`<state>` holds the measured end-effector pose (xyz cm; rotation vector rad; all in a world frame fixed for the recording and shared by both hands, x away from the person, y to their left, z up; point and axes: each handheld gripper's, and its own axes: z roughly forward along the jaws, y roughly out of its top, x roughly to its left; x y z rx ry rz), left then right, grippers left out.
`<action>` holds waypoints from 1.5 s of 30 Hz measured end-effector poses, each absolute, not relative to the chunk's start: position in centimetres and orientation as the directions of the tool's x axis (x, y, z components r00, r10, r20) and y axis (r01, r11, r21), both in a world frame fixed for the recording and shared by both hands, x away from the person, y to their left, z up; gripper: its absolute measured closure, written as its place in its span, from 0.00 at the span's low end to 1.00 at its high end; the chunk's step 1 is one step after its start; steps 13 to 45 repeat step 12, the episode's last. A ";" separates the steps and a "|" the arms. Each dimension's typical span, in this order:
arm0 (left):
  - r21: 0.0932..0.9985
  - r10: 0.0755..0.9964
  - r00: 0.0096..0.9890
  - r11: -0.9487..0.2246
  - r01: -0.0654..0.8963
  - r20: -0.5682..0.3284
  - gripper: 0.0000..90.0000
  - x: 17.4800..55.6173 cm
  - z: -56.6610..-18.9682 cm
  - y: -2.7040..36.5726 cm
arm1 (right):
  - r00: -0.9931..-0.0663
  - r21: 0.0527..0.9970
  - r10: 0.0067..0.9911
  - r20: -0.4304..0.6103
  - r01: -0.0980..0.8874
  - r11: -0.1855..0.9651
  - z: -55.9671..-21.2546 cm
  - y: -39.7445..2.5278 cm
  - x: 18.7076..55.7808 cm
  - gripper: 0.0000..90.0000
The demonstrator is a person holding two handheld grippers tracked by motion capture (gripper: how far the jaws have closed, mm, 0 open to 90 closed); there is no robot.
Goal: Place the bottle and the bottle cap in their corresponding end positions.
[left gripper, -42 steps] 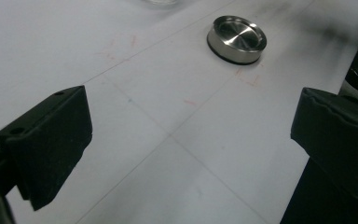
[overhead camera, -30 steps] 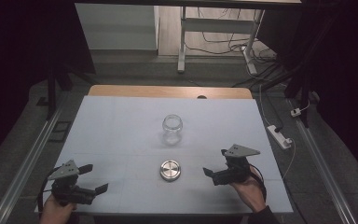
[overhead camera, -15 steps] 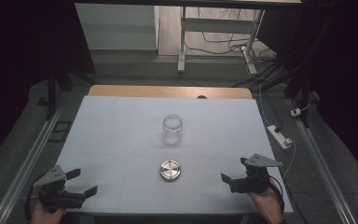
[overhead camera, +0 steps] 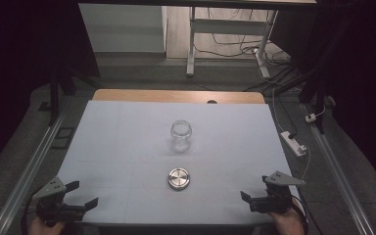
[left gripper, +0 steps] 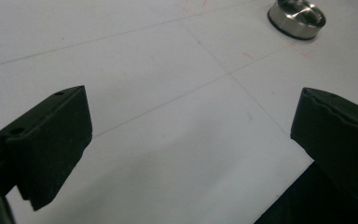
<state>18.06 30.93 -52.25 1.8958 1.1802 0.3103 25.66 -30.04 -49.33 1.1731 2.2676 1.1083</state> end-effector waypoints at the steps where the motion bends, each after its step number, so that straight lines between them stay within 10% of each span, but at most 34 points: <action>1: 0.767 0.826 0.520 -0.184 0.615 -0.219 0.00 18.0 -52.3 31.0 | -0.590 0.771 0.806 0.041 0.532 0.350 -49.4 -30.1 25.5 0.00; 45: 0.734 0.838 0.509 -0.219 0.643 -0.197 0.00 18.0 -52.3 30.8 | -0.566 0.742 0.823 0.040 0.569 0.355 -49.8 -30.5 24.8 0.00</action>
